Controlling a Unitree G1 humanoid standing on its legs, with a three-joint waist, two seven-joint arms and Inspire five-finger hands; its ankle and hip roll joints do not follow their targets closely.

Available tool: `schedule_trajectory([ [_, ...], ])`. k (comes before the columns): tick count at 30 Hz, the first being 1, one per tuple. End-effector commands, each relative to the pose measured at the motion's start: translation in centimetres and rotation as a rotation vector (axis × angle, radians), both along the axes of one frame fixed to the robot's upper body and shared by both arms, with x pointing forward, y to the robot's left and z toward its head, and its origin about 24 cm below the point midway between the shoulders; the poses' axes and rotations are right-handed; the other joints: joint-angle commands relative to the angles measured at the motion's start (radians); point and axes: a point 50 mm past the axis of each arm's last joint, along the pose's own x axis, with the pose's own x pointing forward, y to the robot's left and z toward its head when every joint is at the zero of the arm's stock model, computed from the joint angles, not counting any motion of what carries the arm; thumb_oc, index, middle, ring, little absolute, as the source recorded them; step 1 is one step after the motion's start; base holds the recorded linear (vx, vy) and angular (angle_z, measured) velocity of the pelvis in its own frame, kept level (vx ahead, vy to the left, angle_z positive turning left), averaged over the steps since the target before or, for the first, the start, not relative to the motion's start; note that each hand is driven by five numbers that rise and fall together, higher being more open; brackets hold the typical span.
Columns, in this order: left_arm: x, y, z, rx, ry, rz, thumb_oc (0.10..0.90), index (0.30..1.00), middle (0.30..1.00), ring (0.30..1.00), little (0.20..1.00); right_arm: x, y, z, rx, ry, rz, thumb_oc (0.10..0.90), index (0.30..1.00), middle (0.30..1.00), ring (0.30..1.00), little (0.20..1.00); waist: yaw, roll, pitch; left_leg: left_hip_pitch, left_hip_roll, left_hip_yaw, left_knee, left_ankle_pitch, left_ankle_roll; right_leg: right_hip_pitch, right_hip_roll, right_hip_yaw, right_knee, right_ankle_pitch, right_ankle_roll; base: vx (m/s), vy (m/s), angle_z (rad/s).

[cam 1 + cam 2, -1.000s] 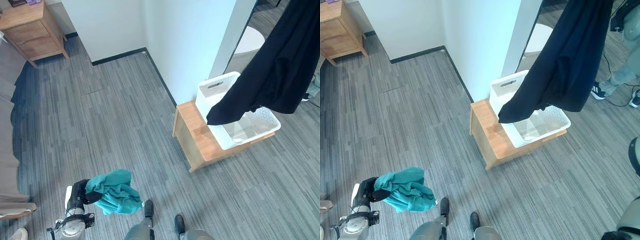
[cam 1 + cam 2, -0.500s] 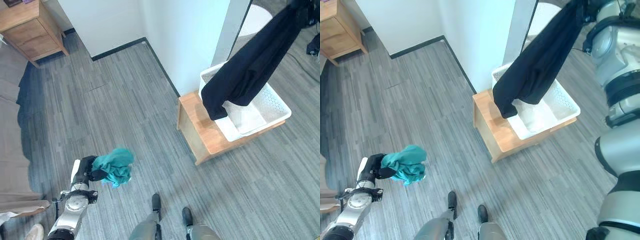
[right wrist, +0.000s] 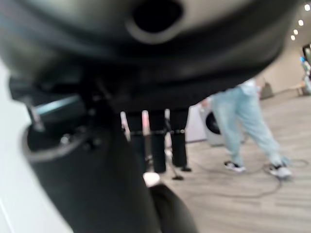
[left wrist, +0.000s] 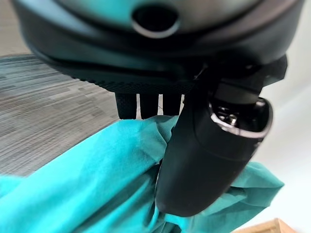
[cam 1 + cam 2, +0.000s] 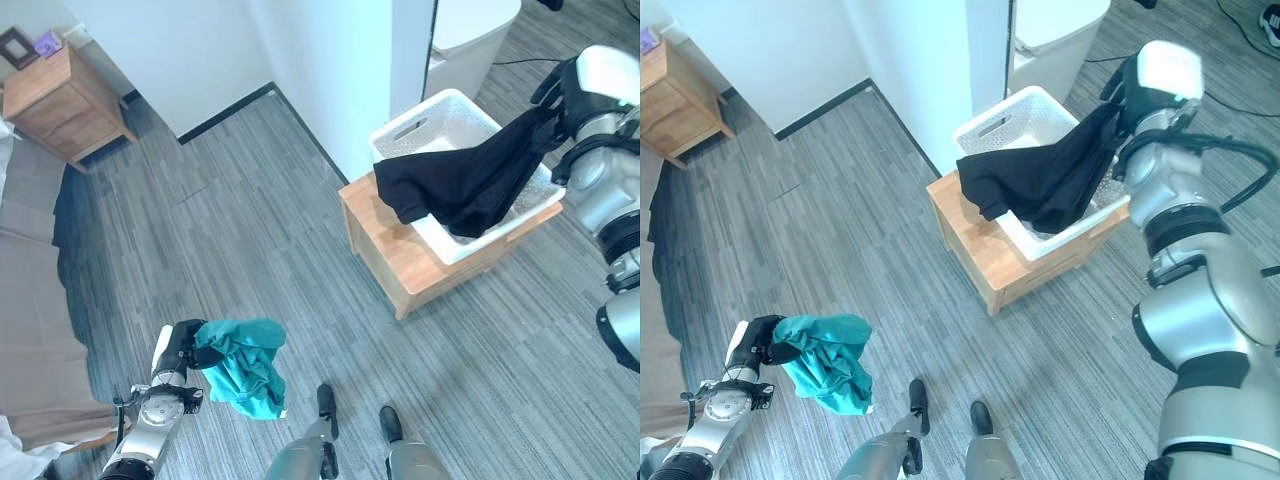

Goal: Pick up bed clothes into laundry basket.

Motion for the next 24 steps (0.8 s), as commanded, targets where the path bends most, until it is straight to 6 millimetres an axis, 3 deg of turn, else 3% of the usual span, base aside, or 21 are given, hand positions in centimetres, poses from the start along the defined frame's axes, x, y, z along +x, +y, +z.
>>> schedule_trajectory([
  [1, 2.8, 0.6, 3.5, 0.050, -0.185, 0.010, 0.400, 0.300, 0.300, 0.300, 0.300, -0.3, 2.1, 5.7, -0.054, -0.211, 0.060, 0.800, 0.900, 0.900, 0.900, 0.900, 0.012, -0.028, -0.042, 0.099, 0.092, 0.058, -0.034, -0.236, -0.031, -0.072, -0.073, 0.049, -0.133, 0.071, 0.122, 0.03, -0.003, -0.01],
  [7, 2.6, 0.6, 3.2, 0.058, -0.171, 0.018, 0.400, 0.300, 0.300, 0.300, 0.300, -0.1, 2.6, 5.4, -0.047, -0.213, 0.078, 0.800, 0.900, 0.900, 0.900, 0.900, 0.023, -0.053, -0.048, 0.115, 0.095, 0.052, -0.034, -0.253, -0.028, -0.060, -0.072, 0.047, -0.133, 0.071, 0.121, 0.02, -0.009, 0.09],
  [13, 2.1, 1.2, 3.2, 0.063, -0.170, 0.040, 0.400, 0.300, 0.300, 0.300, 0.300, -1.2, 1.3, 7.4, -0.007, -0.304, 0.055, 0.800, 0.900, 0.900, 0.900, 0.900, 0.037, -0.101, -0.055, 0.126, 0.103, 0.054, -0.034, -0.271, -0.025, -0.046, -0.071, 0.049, -0.133, 0.076, 0.125, -0.01, 0.023, -0.03],
  [17, 1.6, 1.9, 3.1, 0.075, -0.162, 0.067, 0.400, 0.300, 0.300, 0.300, 0.300, -2.5, 0.2, 9.3, -0.006, -0.381, 0.049, 0.800, 0.900, 0.900, 0.900, 0.900, 0.040, -0.133, -0.064, 0.140, 0.105, 0.058, -0.034, -0.281, -0.020, -0.032, -0.073, 0.057, -0.133, 0.081, 0.130, 0.00, 0.086, 0.00],
  [18, 0.8, 2.8, 3.1, 0.086, -0.160, 0.116, 0.400, 0.300, 0.300, 0.300, 0.300, -4.1, -0.2, 10.6, -0.012, -0.474, 0.087, 0.800, 0.900, 0.900, 0.900, 0.900, 0.035, -0.158, -0.072, 0.147, 0.106, 0.059, -0.034, -0.292, -0.014, -0.026, -0.076, 0.066, -0.133, 0.083, 0.136, -0.01, 0.114, 0.00],
  [20, 0.1, 4.0, 3.6, 0.102, -0.180, 0.194, 0.400, 0.300, 0.300, 0.300, 0.300, -6.3, -0.5, 10.7, -0.028, -0.559, 0.152, 0.800, 0.900, 0.900, 0.900, 0.900, 0.013, -0.168, -0.075, 0.151, 0.105, 0.065, -0.034, -0.303, -0.008, -0.026, -0.079, 0.078, -0.133, 0.085, 0.145, -0.01, 0.125, -0.10],
  [21, -0.1, 4.5, 4.0, 0.111, -0.195, 0.234, 0.400, 0.300, 0.300, 0.300, 0.300, -7.2, -0.6, 9.3, -0.032, -0.568, 0.182, 0.800, 0.900, 0.900, 0.900, 0.900, -0.007, -0.169, -0.078, 0.154, 0.104, 0.071, -0.034, -0.310, -0.004, -0.027, -0.081, 0.086, -0.133, 0.087, 0.149, -0.01, 0.098, -0.15],
  [22, -0.3, 5.5, 4.8, 0.144, -0.214, 0.270, 0.400, 0.300, 0.300, 0.300, 0.300, -9.0, -2.4, 6.7, 0.006, -0.578, 0.158, 0.800, 0.900, 0.900, 0.900, 0.900, -0.020, -0.182, -0.088, 0.155, 0.105, 0.074, -0.034, -0.316, 0.000, -0.030, -0.081, 0.091, -0.133, 0.091, 0.154, 0.02, 0.113, 0.14],
  [23, -0.5, 6.2, 5.7, 0.171, -0.241, 0.301, 0.400, 0.300, 0.300, 0.300, 0.300, -11.4, -5.0, 2.5, 0.085, -0.559, 0.091, 0.800, 0.900, 0.900, 0.900, 0.900, -0.033, -0.198, -0.098, 0.163, 0.102, 0.081, -0.034, -0.328, 0.007, -0.029, -0.087, 0.099, -0.133, 0.091, 0.162, -0.02, 0.142, 0.26],
  [24, -0.5, 6.8, 6.6, 0.193, -0.288, 0.364, 0.400, 0.300, 0.300, 0.300, 0.300, -15.5, -8.8, -4.1, 0.215, -0.521, -0.069, 0.800, 0.900, 0.900, 0.900, 0.900, -0.078, -0.209, -0.102, 0.169, 0.099, 0.089, -0.034, -0.334, 0.018, -0.030, -0.091, 0.112, -0.133, 0.101, 0.169, 0.03, 0.129, 0.26],
])
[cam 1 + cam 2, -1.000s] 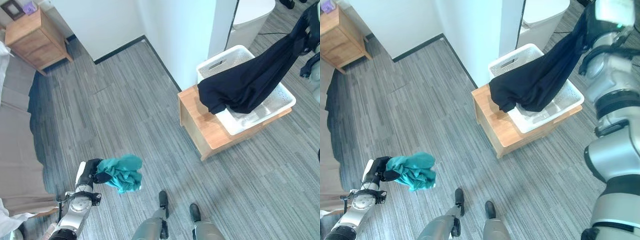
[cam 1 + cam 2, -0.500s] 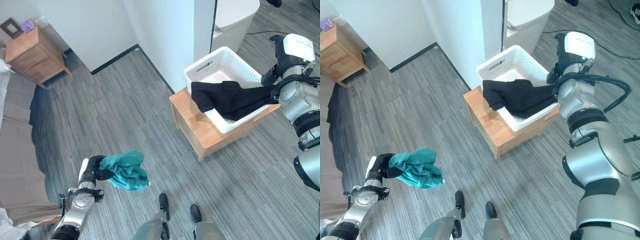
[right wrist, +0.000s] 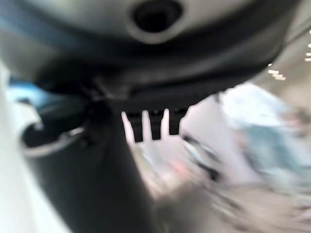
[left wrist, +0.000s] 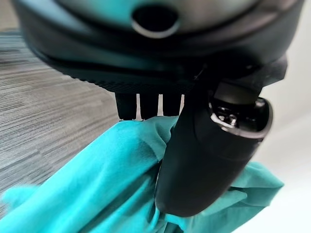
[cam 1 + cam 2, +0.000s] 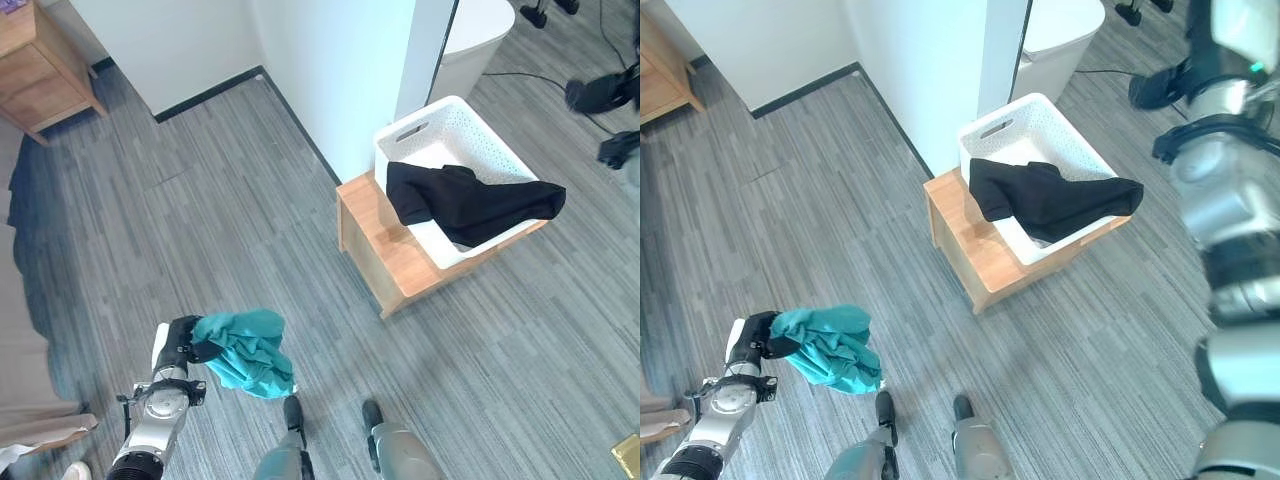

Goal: Pick up bed clothes into laundry basket.

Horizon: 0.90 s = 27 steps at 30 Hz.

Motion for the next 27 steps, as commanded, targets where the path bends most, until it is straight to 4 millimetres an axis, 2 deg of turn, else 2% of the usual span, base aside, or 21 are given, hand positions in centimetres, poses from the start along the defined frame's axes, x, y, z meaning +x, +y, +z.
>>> schedule_trajectory([
  [1, 0.0, 4.2, 5.1, 0.221, -0.176, 0.166, 0.400, 0.300, 0.300, 0.300, 0.300, -6.6, -8.1, -10.6, 0.246, 0.156, -0.348, 0.800, 0.900, 0.900, 0.900, 0.900, -0.091, -0.044, -0.156, -0.002, 0.017, 0.044, 0.000, -0.233, -0.048, 0.026, -0.050, 0.089, -0.081, -0.062, 0.123, 0.02, 0.107, 0.17],
  [2, 0.5, 4.2, 5.6, 0.230, -0.196, 0.171, 0.400, 0.300, 0.300, 0.300, 0.300, -8.6, -9.5, -13.9, 0.337, 0.213, -0.433, 0.800, 0.900, 0.900, 0.900, 0.900, -0.105, -0.050, -0.162, 0.003, 0.015, 0.049, 0.000, -0.239, -0.046, 0.026, -0.053, 0.094, -0.081, -0.059, 0.126, 0.05, 0.052, 0.26],
  [3, 0.5, 4.2, 5.6, 0.231, -0.196, 0.170, 0.400, 0.300, 0.300, 0.300, 0.300, -8.6, -9.5, -13.9, 0.337, 0.214, -0.435, 0.800, 0.900, 0.900, 0.900, 0.900, -0.103, -0.050, -0.163, 0.003, 0.015, 0.050, 0.000, -0.240, -0.046, 0.026, -0.053, 0.094, -0.081, -0.060, 0.126, 0.01, 0.043, 0.11],
  [4, 1.1, 4.3, 6.2, 0.242, -0.220, 0.183, 0.400, 0.300, 0.300, 0.300, 0.300, -10.4, -10.3, -18.1, 0.439, 0.320, -0.513, 0.800, 0.900, 0.900, 0.900, 0.900, -0.127, -0.055, -0.166, 0.010, 0.014, 0.060, 0.000, -0.245, -0.044, 0.024, -0.055, 0.102, -0.081, -0.053, 0.131, 0.02, 0.069, -0.31],
  [5, 2.4, 3.9, 7.7, 0.277, -0.269, 0.163, 0.400, 0.300, 0.300, 0.300, 0.300, -13.7, -10.6, -23.7, 0.546, 0.509, -0.620, 0.800, 0.900, 0.900, 0.900, 0.900, -0.173, -0.057, -0.173, 0.026, 0.011, 0.076, 0.000, -0.265, -0.040, 0.027, -0.055, 0.121, -0.081, -0.055, 0.139, 0.01, 0.095, -0.49],
  [6, 3.3, 3.5, 8.7, 0.310, -0.297, 0.148, 0.400, 0.300, 0.300, 0.300, 0.300, -15.8, -10.3, -27.5, 0.623, 0.643, -0.687, 0.800, 0.900, 0.900, 0.900, 0.900, -0.192, -0.059, -0.175, 0.033, 0.009, 0.089, 0.000, -0.268, -0.039, 0.024, -0.053, 0.136, -0.081, -0.051, 0.144, 0.01, 0.089, -0.45],
  [8, 5.5, 2.8, 11.1, 0.382, -0.361, 0.111, 0.400, 0.300, 0.300, 0.300, 0.300, -18.9, -8.9, -33.1, 0.720, 0.873, -0.773, 0.800, 0.900, 0.900, 0.900, 0.900, -0.224, -0.061, -0.180, 0.047, 0.006, 0.119, 0.000, -0.268, -0.037, 0.017, -0.047, 0.168, -0.080, -0.036, 0.150, 0.00, 0.055, -0.35],
  [10, 7.5, 1.6, 13.7, 0.441, -0.435, 0.061, 0.400, 0.300, 0.300, 0.300, 0.300, -23.5, -6.8, -38.0, 0.778, 1.174, -0.880, 0.800, 0.900, 0.900, 0.900, 0.900, -0.242, -0.049, -0.180, 0.070, 0.001, 0.140, 0.000, -0.280, -0.035, 0.018, -0.043, 0.185, -0.074, -0.035, 0.157, 0.02, 0.050, -0.61],
  [11, 8.2, 1.0, 14.9, 0.464, -0.473, 0.038, 0.400, 0.300, 0.300, 0.300, 0.300, -25.2, -5.7, -39.5, 0.803, 1.288, -0.914, 0.800, 0.900, 0.900, 0.900, 0.900, -0.244, -0.048, -0.179, 0.072, 0.000, 0.146, 0.000, -0.275, -0.038, 0.016, -0.043, 0.187, -0.074, -0.026, 0.157, 0.03, 0.018, -0.63],
  [12, 9.0, 2.0, 20.9, 0.551, -0.638, 0.058, 0.400, 0.300, 0.300, 0.300, 0.300, -26.6, -5.7, -39.8, 0.816, 1.361, -0.949, 0.800, 0.900, 0.900, 0.900, 0.900, -0.255, -0.040, -0.183, 0.082, 0.001, 0.154, 0.000, -0.276, -0.040, 0.020, -0.043, 0.192, -0.073, -0.024, 0.158, 0.00, 0.001, -0.45],
  [13, 8.9, 1.7, 20.7, 0.545, -0.642, 0.031, 0.400, 0.300, 0.300, 0.300, 0.300, -28.7, -4.5, -40.9, 0.840, 1.468, -0.973, 0.800, 0.900, 0.900, 0.900, 0.900, -0.252, -0.029, -0.184, 0.089, -0.001, 0.157, 0.000, -0.278, -0.043, 0.022, -0.046, 0.192, -0.074, -0.023, 0.162, 0.04, 0.034, -0.39],
  [14, 9.0, 1.9, 22.1, 0.522, -0.690, 0.049, 0.400, 0.300, 0.300, 0.300, 0.300, -30.5, -3.9, -41.3, 0.840, 1.555, -1.022, 0.800, 0.900, 0.900, 0.900, 0.900, -0.249, -0.015, -0.185, 0.103, -0.005, 0.155, 0.000, -0.288, -0.040, 0.031, -0.048, 0.187, -0.074, -0.031, 0.163, 0.01, 0.016, -0.35],
  [16, 9.1, 1.9, 23.5, 0.530, -0.733, 0.057, 0.400, 0.300, 0.300, 0.300, 0.300, -31.4, -3.0, -41.8, 0.874, 1.611, -1.030, 0.800, 0.900, 0.900, 0.900, 0.900, -0.253, -0.008, -0.188, 0.103, -0.004, 0.159, 0.000, -0.281, -0.044, 0.029, -0.048, 0.189, -0.077, -0.024, 0.161, -0.01, -0.024, -0.41],
  [17, 9.4, 0.5, 25.3, 0.520, -0.825, 0.031, 0.400, 0.300, 0.300, 0.300, 0.300, -33.1, -0.9, -42.9, 0.894, 1.763, -1.008, 0.800, 0.900, 0.900, 0.900, 0.900, -0.261, 0.012, -0.193, 0.108, -0.003, 0.163, 0.000, -0.278, -0.047, 0.032, -0.047, 0.195, -0.080, -0.027, 0.159, -0.01, -0.048, -0.41],
  [19, 9.6, -1.6, 26.6, 0.525, -0.910, -0.027, 0.400, 0.300, 0.300, 0.300, 0.300, -33.4, 0.6, -43.6, 0.896, 1.853, -0.937, 0.800, 0.900, 0.900, 0.900, 0.900, -0.271, 0.022, -0.192, 0.110, 0.001, 0.168, 0.000, -0.273, -0.049, 0.033, -0.044, 0.203, -0.081, -0.029, 0.155, -0.01, -0.063, -0.23],
  [20, 9.6, -1.6, 26.6, 0.527, -0.909, -0.027, 0.400, 0.300, 0.300, 0.300, 0.300, -33.4, 0.6, -43.6, 0.897, 1.853, -0.937, 0.800, 0.900, 0.900, 0.900, 0.900, -0.270, 0.022, -0.193, 0.110, 0.001, 0.169, 0.000, -0.273, -0.050, 0.033, -0.043, 0.204, -0.081, -0.029, 0.155, -0.02, -0.058, -0.08],
  [23, 9.8, -4.2, 27.1, 0.569, -0.958, -0.098, 0.400, 0.300, 0.300, 0.300, 0.300, -34.6, 1.5, -43.9, 0.901, 1.937, -0.913, 0.800, 0.900, 0.900, 0.900, 0.900, -0.288, 0.046, -0.188, 0.110, 0.011, 0.184, 0.000, -0.266, -0.055, 0.032, -0.041, 0.209, -0.081, -0.042, 0.150, -0.01, -0.098, -0.10],
  [24, 10.9, -6.5, 32.0, 0.668, -1.055, -0.118, 0.400, 0.300, 0.300, 0.300, 0.300, -34.8, 0.8, -43.6, 0.891, 1.958, -0.899, 0.800, 0.900, 0.900, 0.900, 0.900, -0.324, 0.056, -0.192, 0.110, 0.019, 0.197, 0.000, -0.265, -0.059, 0.031, -0.037, 0.216, -0.081, -0.045, 0.151, 0.02, -0.085, -0.12],
  [25, 11.0, -6.7, 32.2, 0.669, -1.057, -0.121, 0.400, 0.300, 0.300, 0.300, 0.300, -34.7, 1.0, -43.6, 0.896, 1.958, -0.897, 0.800, 0.900, 0.900, 0.900, 0.900, -0.320, 0.054, -0.191, 0.109, 0.020, 0.198, 0.000, -0.264, -0.059, 0.029, -0.037, 0.217, -0.081, -0.044, 0.151, 0.00, -0.110, -0.08],
  [26, 10.8, -7.4, 30.8, 0.757, -1.038, -0.168, 0.400, 0.300, 0.300, 0.300, 0.300, -34.8, 1.0, -43.7, 0.904, 1.924, -0.887, 0.800, 0.900, 0.900, 0.900, 0.900, -0.315, 0.058, -0.180, 0.106, 0.024, 0.203, 0.000, -0.259, -0.063, 0.026, -0.038, 0.209, -0.081, -0.047, 0.152, -0.06, -0.097, -0.13],
  [27, 11.1, -7.6, 28.4, 0.738, -0.960, -0.213, 0.400, 0.300, 0.300, 0.300, 0.300, -34.8, 1.2, -43.7, 0.902, 1.933, -0.892, 0.800, 0.900, 0.900, 0.900, 0.900, -0.303, 0.063, -0.173, 0.103, 0.027, 0.202, 0.000, -0.255, -0.064, 0.026, -0.039, 0.203, -0.081, -0.049, 0.151, -0.05, -0.095, -0.17],
])
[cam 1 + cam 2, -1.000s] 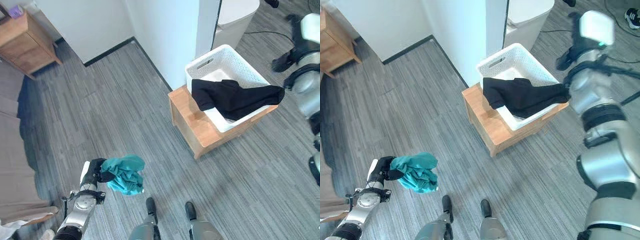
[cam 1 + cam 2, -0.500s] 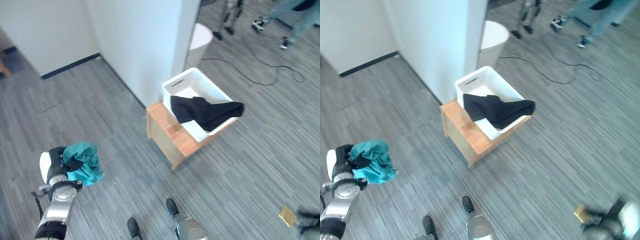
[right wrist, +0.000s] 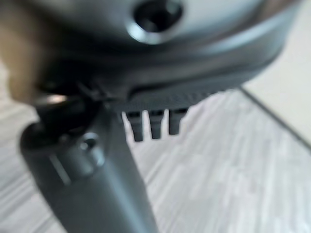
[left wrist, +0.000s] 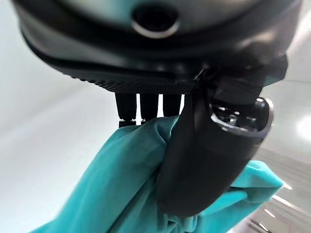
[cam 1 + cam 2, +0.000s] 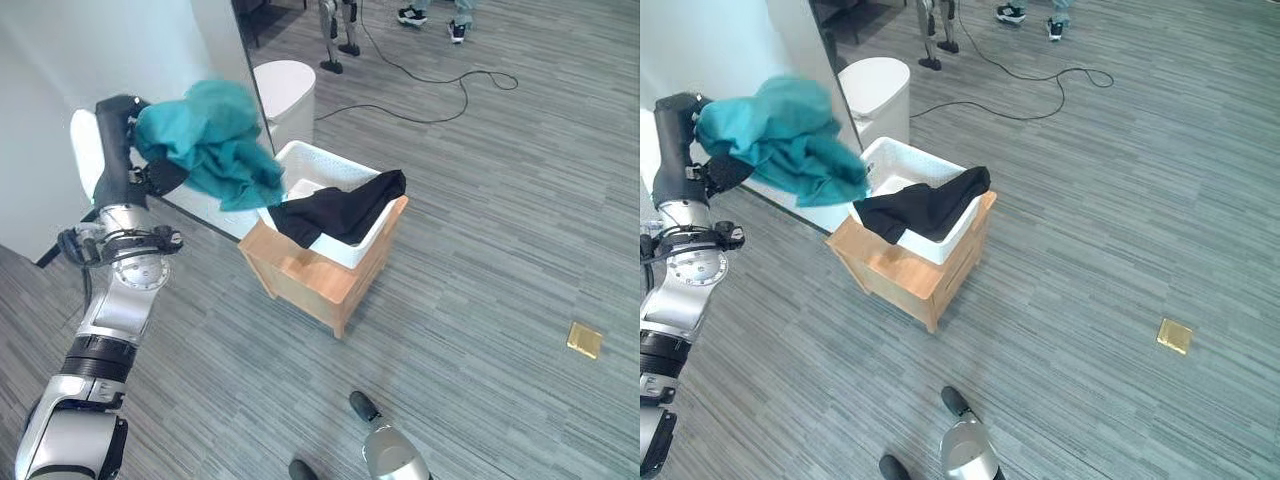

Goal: Pick up bed clothes into laundry basket.

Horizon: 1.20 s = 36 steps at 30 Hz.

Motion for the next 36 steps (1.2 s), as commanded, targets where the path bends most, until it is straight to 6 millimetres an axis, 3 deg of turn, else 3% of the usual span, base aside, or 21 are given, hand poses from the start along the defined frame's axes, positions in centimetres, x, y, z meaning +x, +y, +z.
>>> schedule_trajectory([
  [1, -1.5, 0.2, 3.6, 0.129, -0.187, 0.014, 0.400, 0.300, 0.300, 0.300, 0.300, -6.6, -1.4, 1.2, -0.058, 0.203, -0.038, 0.800, 0.900, 0.900, 0.900, 0.900, -0.012, -0.031, -0.087, 0.010, 0.049, -0.066, 0.007, -0.036, -0.065, 0.026, -0.024, -0.001, 0.002, -0.084, 0.068, -0.03, -0.078, -0.19],
  [2, -2.0, 0.5, 2.3, 0.143, -0.186, 0.056, 0.400, 0.300, 0.300, 0.300, 0.300, -6.0, -1.1, 1.0, -0.055, 0.185, -0.038, 0.800, 0.900, 0.900, 0.900, 0.900, -0.003, -0.027, -0.082, 0.004, 0.059, -0.060, 0.007, -0.030, -0.071, 0.026, -0.023, -0.009, 0.002, -0.097, 0.066, 0.01, -0.106, -0.15],
  [8, -2.4, 1.4, 2.7, 0.265, -0.180, 0.152, 0.400, 0.300, 0.300, 0.300, 0.300, -5.3, -2.1, 1.3, -0.082, 0.125, -0.087, 0.800, 0.900, 0.900, 0.900, 0.900, -0.002, -0.012, -0.066, -0.013, 0.094, -0.061, 0.007, 0.007, -0.096, 0.032, -0.009, -0.034, 0.002, -0.113, 0.054, 0.00, -0.144, -0.03],
  [9, -0.7, 1.5, 4.6, 0.329, -0.184, 0.228, 0.400, 0.300, 0.300, 0.300, 0.300, -5.1, -2.6, 1.6, -0.074, 0.129, -0.071, 0.800, 0.900, 0.900, 0.900, 0.900, -0.042, -0.012, -0.064, -0.011, 0.103, -0.048, 0.007, 0.014, -0.104, 0.034, -0.003, -0.027, 0.002, -0.115, 0.052, 0.03, -0.138, 0.10],
  [10, 0.4, 1.1, 4.7, 0.351, -0.146, 0.232, 0.400, 0.300, 0.300, 0.300, 0.300, -4.6, -3.2, 1.8, -0.096, 0.090, -0.048, 0.800, 0.900, 0.900, 0.900, 0.900, -0.059, -0.011, -0.060, -0.013, 0.107, -0.040, 0.007, 0.024, -0.109, 0.033, 0.000, -0.023, 0.002, -0.114, 0.052, 0.03, -0.137, 0.10],
  [12, 1.1, 0.3, 4.5, 0.402, -0.097, 0.228, 0.400, 0.300, 0.300, 0.300, 0.300, -5.2, -3.2, 1.9, -0.095, 0.103, -0.041, 0.800, 0.900, 0.900, 0.900, 0.900, -0.064, -0.005, -0.056, -0.025, 0.111, -0.036, 0.007, 0.035, -0.113, 0.025, 0.001, -0.027, 0.002, -0.111, 0.047, 0.00, -0.108, -0.06],
  [14, 2.0, 0.7, 3.4, 0.491, -0.012, 0.284, 0.400, 0.300, 0.300, 0.300, 0.300, -5.6, -2.7, 1.7, -0.083, 0.107, -0.044, 0.800, 0.900, 0.900, 0.900, 0.900, -0.069, 0.005, -0.047, -0.035, 0.117, -0.033, 0.007, 0.047, -0.119, 0.017, -0.001, -0.036, 0.002, -0.115, 0.043, 0.00, -0.104, -0.14],
  [19, 2.8, 1.6, 3.7, 0.498, 0.033, 0.333, 0.400, 0.300, 0.300, 0.300, 0.300, -5.9, -2.4, 1.6, -0.074, 0.111, -0.045, 0.800, 0.900, 0.900, 0.900, 0.900, -0.085, 0.017, -0.033, -0.039, 0.126, -0.030, 0.007, 0.066, -0.128, 0.015, -0.001, -0.044, 0.002, -0.119, 0.034, 0.01, -0.070, -0.08],
  [27, 2.5, 3.4, 5.3, 0.568, 0.030, 0.410, 0.400, 0.300, 0.300, 0.300, 0.300, -5.7, -2.2, 1.5, -0.061, 0.097, -0.020, 0.800, 0.900, 0.900, 0.900, 0.900, -0.095, 0.034, -0.026, -0.006, 0.147, -0.021, 0.007, 0.135, -0.144, 0.038, 0.014, -0.027, 0.002, -0.128, 0.025, 0.04, -0.056, -0.04],
  [33, 1.8, 4.7, 8.2, 0.594, -0.023, 0.478, 0.400, 0.300, 0.300, 0.300, 0.300, -6.0, -2.6, 1.8, -0.064, 0.104, -0.010, 0.800, 0.900, 0.900, 0.900, 0.900, -0.095, 0.038, -0.045, 0.015, 0.166, -0.019, 0.007, 0.206, -0.153, 0.053, 0.017, -0.020, 0.002, -0.131, 0.027, 0.08, -0.045, -0.09],
  [36, 1.6, 5.4, 8.6, 0.574, -0.024, 0.497, 0.400, 0.300, 0.300, 0.300, 0.300, -5.9, -2.8, 1.9, -0.071, 0.100, -0.009, 0.800, 0.900, 0.900, 0.900, 0.900, -0.095, 0.042, -0.045, 0.020, 0.170, -0.020, 0.007, 0.223, -0.155, 0.057, 0.018, -0.017, 0.002, -0.132, 0.025, 0.06, -0.019, -0.16],
])
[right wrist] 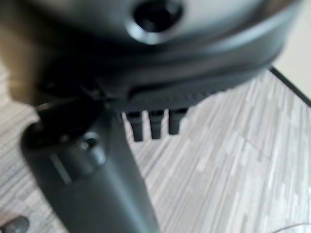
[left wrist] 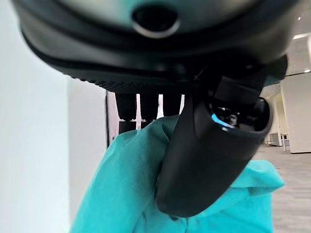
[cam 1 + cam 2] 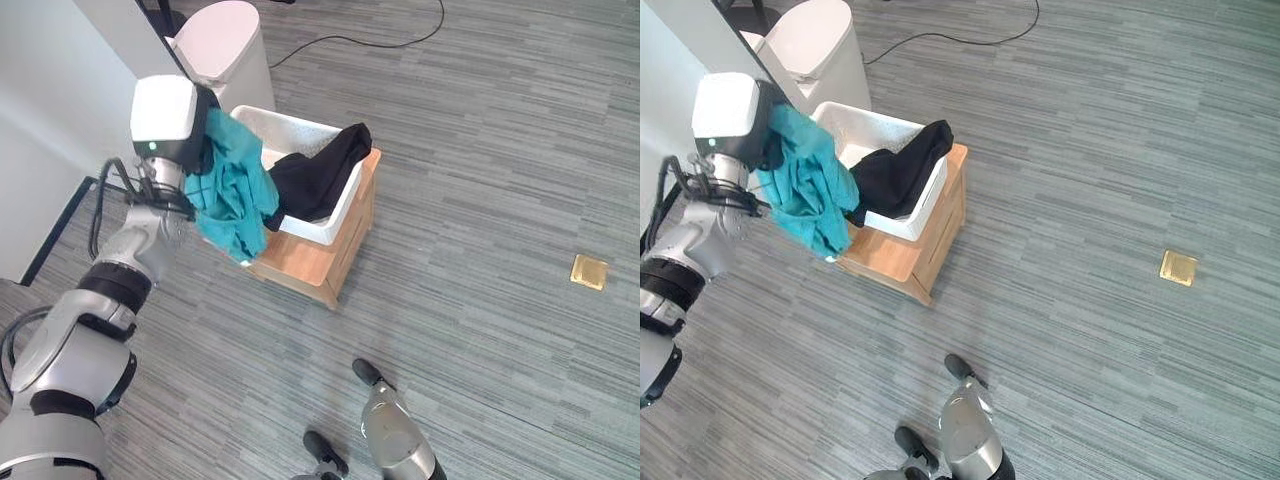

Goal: Pick up bed clothes into laundry basket.

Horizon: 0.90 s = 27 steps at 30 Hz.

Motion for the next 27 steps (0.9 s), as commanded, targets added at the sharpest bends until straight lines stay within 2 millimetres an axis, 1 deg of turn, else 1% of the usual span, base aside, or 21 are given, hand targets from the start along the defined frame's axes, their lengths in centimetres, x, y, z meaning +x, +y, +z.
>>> schedule_trajectory([
  [1, -2.1, 4.5, 7.2, 0.014, -0.247, 0.154, 0.400, 0.300, 0.300, 0.300, 0.300, -9.0, -2.6, 1.7, -0.080, 0.255, -0.028, 0.800, 0.900, 0.900, 0.900, 0.900, -0.023, -0.013, -0.166, 0.032, 0.165, -0.025, -0.013, 0.111, -0.054, 0.189, -0.027, -0.077, -0.200, -0.032, 0.065, 0.04, -0.027, -0.20],
  [3, -2.3, 4.8, 7.8, 0.025, -0.257, 0.163, 0.400, 0.300, 0.300, 0.300, 0.300, -8.7, -3.0, 1.8, -0.088, 0.244, -0.031, 0.800, 0.900, 0.900, 0.900, 0.900, -0.023, -0.012, -0.166, 0.034, 0.168, -0.023, -0.013, 0.124, -0.056, 0.190, -0.026, -0.076, -0.200, -0.033, 0.065, 0.06, -0.043, -0.20],
  [5, -2.2, 5.4, 7.5, 0.047, -0.221, 0.194, 0.400, 0.300, 0.300, 0.300, 0.300, -8.4, -3.6, 2.1, -0.098, 0.231, -0.036, 0.800, 0.900, 0.900, 0.900, 0.900, -0.030, -0.009, -0.168, 0.035, 0.171, -0.019, -0.013, 0.136, -0.059, 0.188, -0.028, -0.073, -0.200, -0.034, 0.065, 0.07, -0.033, -0.17],
  [6, -2.2, 5.4, 7.5, 0.048, -0.222, 0.194, 0.400, 0.300, 0.300, 0.300, 0.300, -8.4, -3.5, 2.1, -0.097, 0.231, -0.036, 0.800, 0.900, 0.900, 0.900, 0.900, -0.029, -0.009, -0.168, 0.034, 0.171, -0.019, -0.013, 0.136, -0.059, 0.188, -0.028, -0.073, -0.200, -0.033, 0.064, 0.05, -0.014, -0.16],
  [8, -2.1, 5.5, 7.5, 0.070, -0.205, 0.208, 0.400, 0.300, 0.300, 0.300, 0.300, -8.4, -3.7, 2.2, -0.099, 0.225, -0.041, 0.800, 0.900, 0.900, 0.900, 0.900, -0.036, 0.000, -0.166, 0.031, 0.173, -0.015, -0.013, 0.150, -0.063, 0.180, -0.026, -0.071, -0.200, -0.036, 0.064, 0.03, -0.018, -0.19],
  [12, -2.1, 5.5, 7.7, 0.111, -0.194, 0.217, 0.400, 0.300, 0.300, 0.300, 0.300, -8.7, -4.1, 2.4, -0.108, 0.230, -0.051, 0.800, 0.900, 0.900, 0.900, 0.900, -0.041, 0.003, -0.162, 0.026, 0.179, -0.009, -0.013, 0.166, -0.067, 0.171, -0.024, -0.070, -0.200, -0.034, 0.067, 0.03, -0.031, -0.19],
  [14, -1.8, 5.8, 7.1, 0.137, -0.167, 0.243, 0.400, 0.300, 0.300, 0.300, 0.300, -8.7, -4.8, 2.8, -0.125, 0.225, -0.054, 0.800, 0.900, 0.900, 0.900, 0.900, -0.050, 0.006, -0.149, 0.018, 0.176, -0.003, -0.013, 0.156, -0.068, 0.153, -0.027, -0.076, -0.200, -0.029, 0.067, 0.01, -0.026, -0.11],
  [15, -1.8, 5.7, 7.1, 0.137, -0.167, 0.243, 0.400, 0.300, 0.300, 0.300, 0.300, -8.7, -4.8, 2.8, -0.125, 0.224, -0.054, 0.800, 0.900, 0.900, 0.900, 0.900, -0.050, 0.007, -0.150, 0.016, 0.176, -0.003, -0.013, 0.156, -0.067, 0.151, -0.028, -0.076, -0.200, -0.029, 0.067, -0.02, -0.018, -0.10],
  [18, -1.4, 6.3, 5.4, 0.151, -0.100, 0.280, 0.400, 0.300, 0.300, 0.300, 0.300, -8.1, -5.3, 3.1, -0.141, 0.201, -0.050, 0.800, 0.900, 0.900, 0.900, 0.900, -0.066, 0.015, -0.127, -0.007, 0.171, 0.004, -0.013, 0.139, -0.068, 0.121, -0.026, -0.075, -0.200, -0.024, 0.067, -0.04, -0.020, -0.08],
  [19, -1.2, 6.4, 4.4, 0.166, -0.061, 0.295, 0.400, 0.300, 0.300, 0.300, 0.300, -7.8, -5.5, 3.1, -0.147, 0.189, -0.044, 0.800, 0.900, 0.900, 0.900, 0.900, -0.069, 0.018, -0.116, -0.016, 0.168, 0.005, -0.013, 0.137, -0.067, 0.112, -0.025, -0.076, -0.200, -0.021, 0.068, -0.05, -0.040, -0.08],
  [20, -1.0, 6.8, 2.6, 0.193, 0.011, 0.325, 0.400, 0.300, 0.300, 0.300, 0.300, -7.1, -5.5, 3.1, -0.147, 0.158, -0.033, 0.800, 0.900, 0.900, 0.900, 0.900, -0.079, 0.022, -0.101, -0.029, 0.165, 0.012, -0.013, 0.122, -0.067, 0.092, -0.026, -0.075, -0.200, -0.016, 0.068, -0.04, -0.027, -0.10],
  [21, -0.9, 6.8, 2.6, 0.193, 0.011, 0.325, 0.400, 0.300, 0.300, 0.300, 0.300, -7.1, -5.5, 3.1, -0.148, 0.158, -0.033, 0.800, 0.900, 0.900, 0.900, 0.900, -0.078, 0.024, -0.104, -0.032, 0.165, 0.012, -0.013, 0.122, -0.066, 0.089, -0.027, -0.075, -0.200, -0.016, 0.068, -0.04, -0.033, -0.11],
  [22, -0.8, 6.9, 1.6, 0.206, 0.044, 0.335, 0.400, 0.300, 0.300, 0.300, 0.300, -6.5, -5.7, 3.1, -0.147, 0.132, -0.034, 0.800, 0.900, 0.900, 0.900, 0.900, -0.085, 0.024, -0.091, -0.040, 0.161, 0.018, -0.013, 0.113, -0.066, 0.075, -0.028, -0.078, -0.200, -0.010, 0.068, -0.01, -0.013, -0.13],
  [23, -0.8, 6.9, 1.6, 0.206, 0.044, 0.335, 0.400, 0.300, 0.300, 0.300, 0.300, -6.5, -5.7, 3.1, -0.148, 0.132, -0.034, 0.800, 0.900, 0.900, 0.900, 0.900, -0.086, 0.026, -0.092, -0.042, 0.161, 0.018, -0.013, 0.113, -0.066, 0.073, -0.028, -0.079, -0.200, -0.010, 0.068, -0.05, -0.028, -0.12],
  [24, -0.8, 7.3, -0.4, 0.219, 0.117, 0.362, 0.400, 0.300, 0.300, 0.300, 0.300, -5.6, -5.9, 3.2, -0.152, 0.096, -0.031, 0.800, 0.900, 0.900, 0.900, 0.900, -0.097, 0.032, -0.074, -0.058, 0.156, 0.026, -0.013, 0.101, -0.064, 0.052, -0.028, -0.077, -0.200, -0.004, 0.069, -0.04, -0.027, -0.06],
  [26, -0.9, 7.8, -2.8, 0.210, 0.198, 0.385, 0.400, 0.300, 0.300, 0.300, 0.300, -4.7, -5.9, 3.2, -0.154, 0.070, -0.017, 0.800, 0.900, 0.900, 0.900, 0.900, -0.105, 0.038, -0.056, -0.078, 0.151, 0.031, -0.013, 0.081, -0.063, 0.026, -0.030, -0.075, -0.200, 0.003, 0.068, -0.05, -0.039, -0.11],
  [27, -1.0, 7.9, -3.3, 0.201, 0.211, 0.387, 0.400, 0.300, 0.300, 0.300, 0.300, -4.4, -6.0, 3.2, -0.158, 0.064, -0.011, 0.800, 0.900, 0.900, 0.900, 0.900, -0.108, 0.043, -0.053, -0.086, 0.149, 0.034, -0.013, 0.075, -0.062, 0.018, -0.031, -0.072, -0.200, 0.004, 0.069, -0.03, -0.031, -0.20],
])
